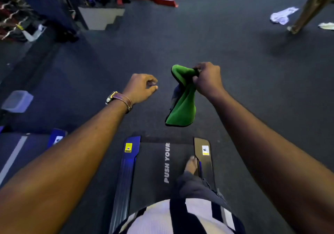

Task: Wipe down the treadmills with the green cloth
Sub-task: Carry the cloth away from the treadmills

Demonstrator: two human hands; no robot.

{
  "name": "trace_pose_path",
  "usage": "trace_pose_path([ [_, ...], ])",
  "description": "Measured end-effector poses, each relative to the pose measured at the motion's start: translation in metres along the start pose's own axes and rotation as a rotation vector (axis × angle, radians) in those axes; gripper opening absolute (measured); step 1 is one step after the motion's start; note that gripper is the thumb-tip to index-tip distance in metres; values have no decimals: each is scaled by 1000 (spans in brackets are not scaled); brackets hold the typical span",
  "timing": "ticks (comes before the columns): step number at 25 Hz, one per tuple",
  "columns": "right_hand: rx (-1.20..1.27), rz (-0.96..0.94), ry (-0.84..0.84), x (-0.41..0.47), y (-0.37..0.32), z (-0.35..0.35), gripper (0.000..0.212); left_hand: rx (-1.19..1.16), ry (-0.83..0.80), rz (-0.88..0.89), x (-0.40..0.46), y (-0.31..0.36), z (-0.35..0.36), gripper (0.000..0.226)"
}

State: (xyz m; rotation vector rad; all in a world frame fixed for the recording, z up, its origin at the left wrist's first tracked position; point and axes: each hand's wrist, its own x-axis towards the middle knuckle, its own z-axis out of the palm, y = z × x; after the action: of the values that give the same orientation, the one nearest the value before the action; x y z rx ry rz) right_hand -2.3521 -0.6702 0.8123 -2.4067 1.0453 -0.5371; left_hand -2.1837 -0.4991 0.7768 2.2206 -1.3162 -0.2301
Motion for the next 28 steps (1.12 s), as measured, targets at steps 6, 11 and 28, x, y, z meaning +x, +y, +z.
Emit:
trace_pose_path([
  [6, 40, -144, -174, 179, -27, 67, 33, 46, 90, -176, 120, -70, -17, 25],
  [11, 44, -321, -208, 315, -95, 90, 36, 107, 179, -255, 207, -115, -65, 26],
  [28, 61, -1051, 5, 706, -444, 409, 31, 559, 718, -343, 486, -555, -270, 19],
])
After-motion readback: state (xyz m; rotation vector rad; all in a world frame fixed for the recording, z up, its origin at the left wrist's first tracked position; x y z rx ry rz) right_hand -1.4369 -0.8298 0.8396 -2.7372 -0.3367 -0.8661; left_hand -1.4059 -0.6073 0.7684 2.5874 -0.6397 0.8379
